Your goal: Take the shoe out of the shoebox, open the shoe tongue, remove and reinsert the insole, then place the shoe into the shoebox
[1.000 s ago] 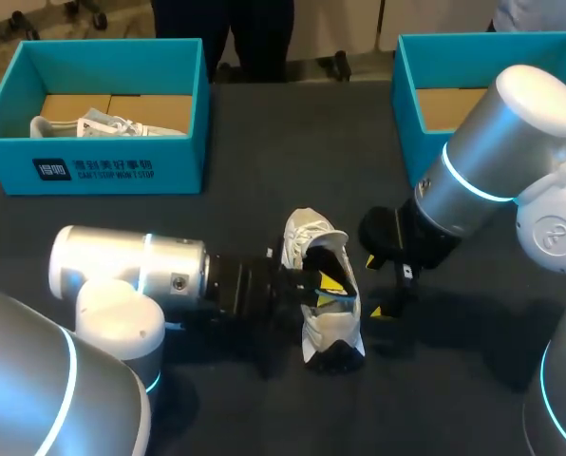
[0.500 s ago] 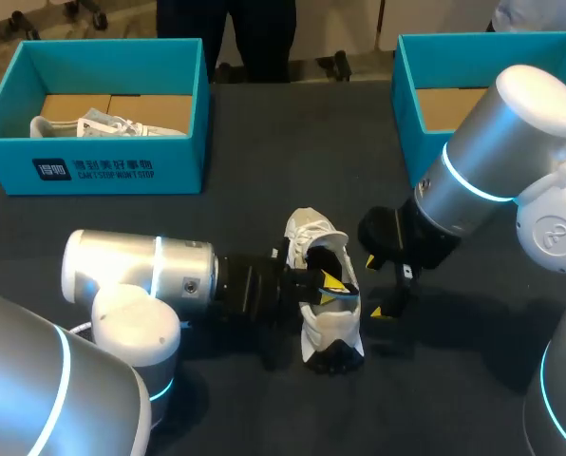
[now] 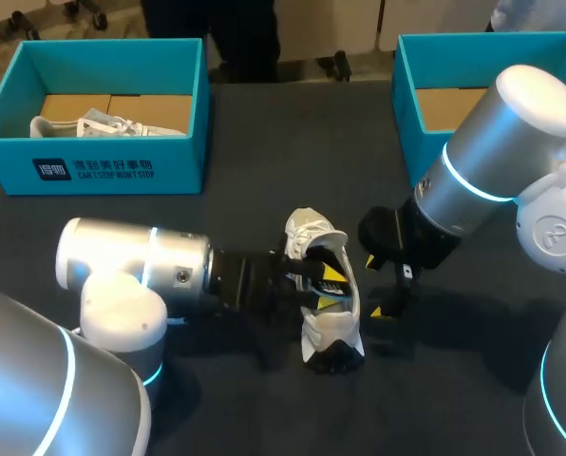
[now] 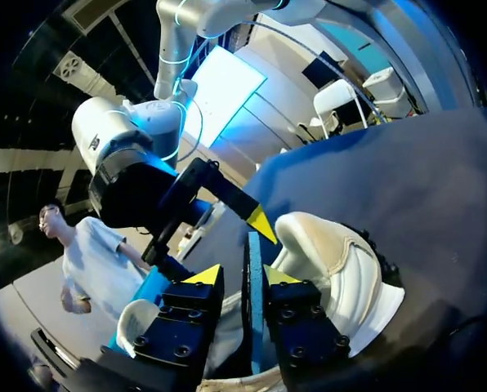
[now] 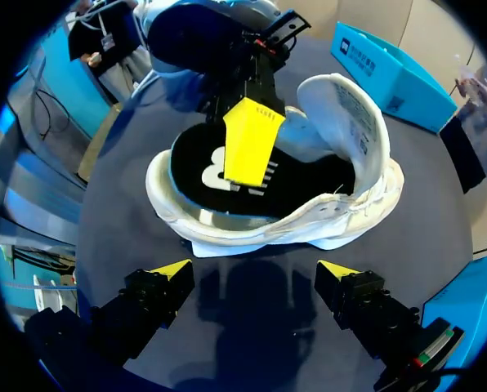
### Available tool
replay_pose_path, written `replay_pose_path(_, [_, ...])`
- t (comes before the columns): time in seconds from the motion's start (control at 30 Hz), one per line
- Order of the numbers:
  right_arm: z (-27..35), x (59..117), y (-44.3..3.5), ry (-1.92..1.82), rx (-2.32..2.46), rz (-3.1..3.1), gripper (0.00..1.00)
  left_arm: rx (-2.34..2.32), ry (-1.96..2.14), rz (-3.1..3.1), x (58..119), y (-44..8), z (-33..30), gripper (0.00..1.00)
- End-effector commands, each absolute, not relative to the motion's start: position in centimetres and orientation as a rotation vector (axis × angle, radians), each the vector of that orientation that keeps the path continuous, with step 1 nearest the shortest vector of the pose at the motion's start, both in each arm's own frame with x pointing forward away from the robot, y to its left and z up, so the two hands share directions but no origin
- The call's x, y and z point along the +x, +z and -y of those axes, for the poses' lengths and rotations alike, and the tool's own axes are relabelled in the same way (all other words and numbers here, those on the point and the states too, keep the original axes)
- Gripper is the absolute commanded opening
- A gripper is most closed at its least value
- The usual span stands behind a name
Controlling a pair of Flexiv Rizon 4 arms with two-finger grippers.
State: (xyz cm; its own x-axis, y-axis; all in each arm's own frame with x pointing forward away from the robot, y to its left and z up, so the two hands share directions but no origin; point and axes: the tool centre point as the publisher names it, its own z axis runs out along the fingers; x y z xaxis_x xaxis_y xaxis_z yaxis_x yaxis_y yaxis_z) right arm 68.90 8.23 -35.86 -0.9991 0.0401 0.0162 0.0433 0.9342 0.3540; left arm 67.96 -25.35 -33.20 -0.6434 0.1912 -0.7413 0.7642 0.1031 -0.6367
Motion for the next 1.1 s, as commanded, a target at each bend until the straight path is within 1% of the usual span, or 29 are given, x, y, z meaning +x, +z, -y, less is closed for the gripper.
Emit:
replay_pose_path(0.03, [-8.4,68.9,-36.0,-0.561,-0.066,3.082,1.00,0.946,-1.570,-1.916,67.9,-32.8,24.7,0.25])
replay_pose_path(0.13, [-8.4,68.9,-36.0,-0.561,-0.066,3.082,1.00,0.953,-1.564,-1.928,67.9,-33.1,24.9,0.22])
replay_pose_path(0.17, [-8.4,68.9,-36.0,-0.561,-0.066,3.082,1.00,0.955,-1.563,-1.932,68.0,-33.2,25.0,0.17])
replay_pose_path(0.2, [-8.4,68.9,-36.0,-0.561,-0.066,3.082,1.00,0.961,-1.560,-1.938,68.0,-33.5,25.2,0.00])
replay_pose_path(0.4, [-8.4,68.9,-36.0,-0.561,-0.066,3.082,1.00,0.992,-1.519,-1.940,68.4,-34.8,26.2,0.00])
replay_pose_path(0.6, [-8.4,68.9,-36.0,-0.561,-0.066,3.082,1.00,0.952,-1.416,-1.962,69.9,-36.4,26.7,0.00])
replay_pose_path(0.87, [-8.4,68.9,-36.0,-0.561,-0.066,3.082,1.00,0.932,-1.452,-2.009,69.6,-35.5,26.1,0.00])
replay_pose_path(0.9, [-8.4,68.9,-36.0,-0.561,-0.066,3.082,1.00,0.931,-1.446,-2.013,69.5,-35.3,26.0,0.04])
replay_pose_path(0.93, [-8.4,68.9,-36.0,-0.561,-0.066,3.082,1.00,0.932,-1.436,-2.032,69.5,-35.1,25.9,0.30])
replay_pose_path(0.97, [-8.4,68.9,-36.0,-0.561,-0.066,3.082,1.00,0.933,-1.443,-2.040,69.4,-34.9,25.7,0.40])
replay_pose_path(1.0, [-8.4,68.9,-36.0,-0.561,-0.066,3.082,1.00,0.930,-1.437,-2.056,69.4,-34.5,25.4,0.45])
replay_pose_path(1.1, [-8.4,68.9,-36.0,-0.561,-0.066,3.082,1.00,0.922,-1.462,-2.079,69.3,-33.8,24.8,0.44])
